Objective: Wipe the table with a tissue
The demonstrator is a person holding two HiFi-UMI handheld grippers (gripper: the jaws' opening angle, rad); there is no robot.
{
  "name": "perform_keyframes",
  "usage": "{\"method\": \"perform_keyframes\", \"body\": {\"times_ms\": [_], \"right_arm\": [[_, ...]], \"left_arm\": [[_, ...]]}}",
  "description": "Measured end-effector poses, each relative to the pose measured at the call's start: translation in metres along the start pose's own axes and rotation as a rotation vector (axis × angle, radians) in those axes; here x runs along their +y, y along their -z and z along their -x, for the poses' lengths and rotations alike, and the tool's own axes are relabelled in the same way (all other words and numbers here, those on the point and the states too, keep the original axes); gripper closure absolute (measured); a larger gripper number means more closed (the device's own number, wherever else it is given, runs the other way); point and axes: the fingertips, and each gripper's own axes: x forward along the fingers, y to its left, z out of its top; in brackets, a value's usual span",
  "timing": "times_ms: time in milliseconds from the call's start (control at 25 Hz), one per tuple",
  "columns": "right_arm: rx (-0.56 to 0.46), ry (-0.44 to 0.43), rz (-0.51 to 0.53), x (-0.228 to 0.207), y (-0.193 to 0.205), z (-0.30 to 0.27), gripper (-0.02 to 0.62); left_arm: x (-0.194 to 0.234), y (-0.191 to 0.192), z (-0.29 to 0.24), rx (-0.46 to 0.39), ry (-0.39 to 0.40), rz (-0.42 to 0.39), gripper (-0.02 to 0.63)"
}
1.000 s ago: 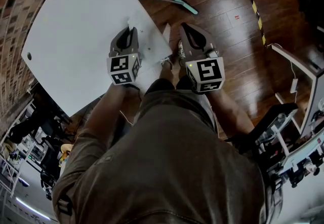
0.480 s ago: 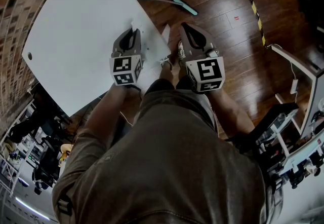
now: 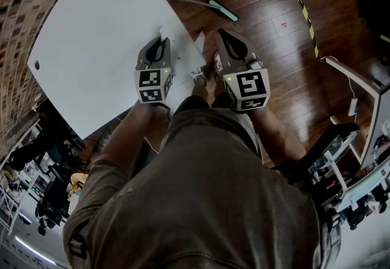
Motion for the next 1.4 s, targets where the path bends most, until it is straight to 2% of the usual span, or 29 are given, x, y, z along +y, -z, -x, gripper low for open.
{"method": "perform_keyframes", "body": {"times_ms": [560,720,1160,1400], "right_arm": [[-0.005,-0.043,0.059,0.035,-0.008,-0.005,0.58],[-0.008,-0.04,0.071,0.04,-0.011,0.0,0.58],[-0.017,-0.025,0.138,0.062,-0.014,0.011,0.58],[-0.02,-0.031,0.155,0.071,-0.009,0.02,0.58]], "left_arm": [[0.036,0.025,0.023,0.008,-0.077,0.042,0.557],[0.037,0.015,0.031,-0.044,-0.074,0.088,0.557],[0.044,-0.004,0.072,-0.156,-0.077,0.129,0.557],[0.039,0.003,0.093,-0.173,-0.08,0.146,0.557]]}}
